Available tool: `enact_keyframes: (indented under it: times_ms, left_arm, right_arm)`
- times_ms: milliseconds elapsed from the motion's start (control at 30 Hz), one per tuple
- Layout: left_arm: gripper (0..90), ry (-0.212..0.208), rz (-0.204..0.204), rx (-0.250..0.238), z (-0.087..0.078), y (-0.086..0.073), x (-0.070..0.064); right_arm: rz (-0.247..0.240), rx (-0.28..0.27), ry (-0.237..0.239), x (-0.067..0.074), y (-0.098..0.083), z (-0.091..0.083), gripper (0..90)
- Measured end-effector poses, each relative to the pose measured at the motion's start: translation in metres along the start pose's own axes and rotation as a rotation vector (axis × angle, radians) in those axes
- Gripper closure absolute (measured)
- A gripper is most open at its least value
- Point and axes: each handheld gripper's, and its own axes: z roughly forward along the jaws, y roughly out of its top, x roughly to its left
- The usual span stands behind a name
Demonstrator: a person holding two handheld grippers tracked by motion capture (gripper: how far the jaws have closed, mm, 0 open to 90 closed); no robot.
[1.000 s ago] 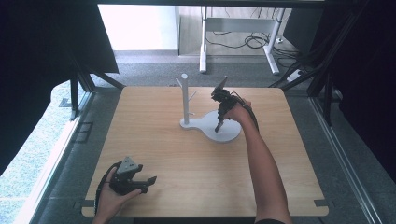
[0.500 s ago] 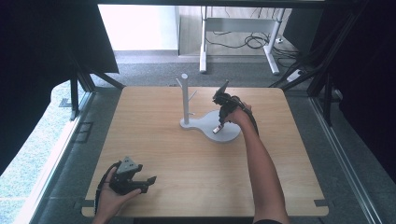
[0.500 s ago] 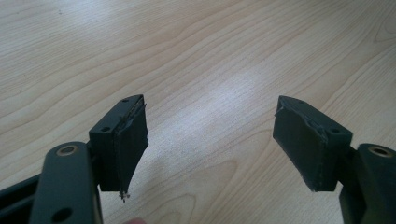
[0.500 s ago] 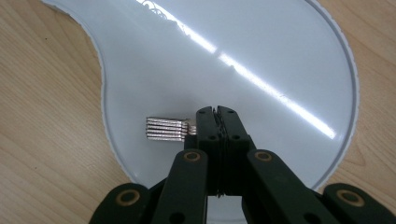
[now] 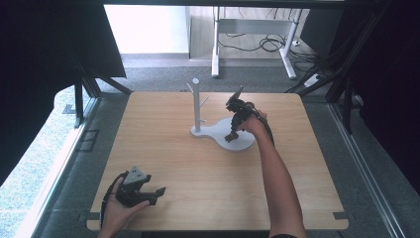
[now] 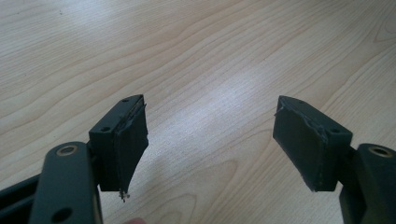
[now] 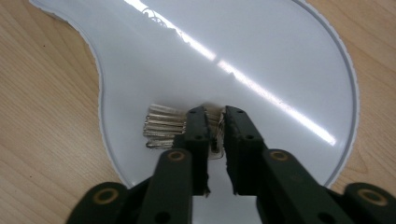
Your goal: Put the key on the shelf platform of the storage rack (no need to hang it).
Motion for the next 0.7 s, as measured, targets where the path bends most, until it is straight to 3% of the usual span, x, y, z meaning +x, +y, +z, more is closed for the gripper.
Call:
enact_keyframes:
  times_ms: [133, 333, 700]
  left_arm:
    - [26.5, 0.0, 0.001, -0.002, 0.0, 0.0, 0.0]
    - [26.5, 0.001, 0.002, -0.001, 0.0, 0.0, -0.001]
    - [26.4, -0.001, 0.008, 0.002, 0.0, 0.001, -0.002]
  right_arm:
    - [0.017, -0.032, -0.008, 0.0, -0.002, -0.005, 66.1]
    - [0.003, -0.094, -0.024, 0.003, -0.007, -0.018, 55.1]
    - [-0.021, -0.188, -0.002, 0.008, -0.031, -0.042, 48.5]
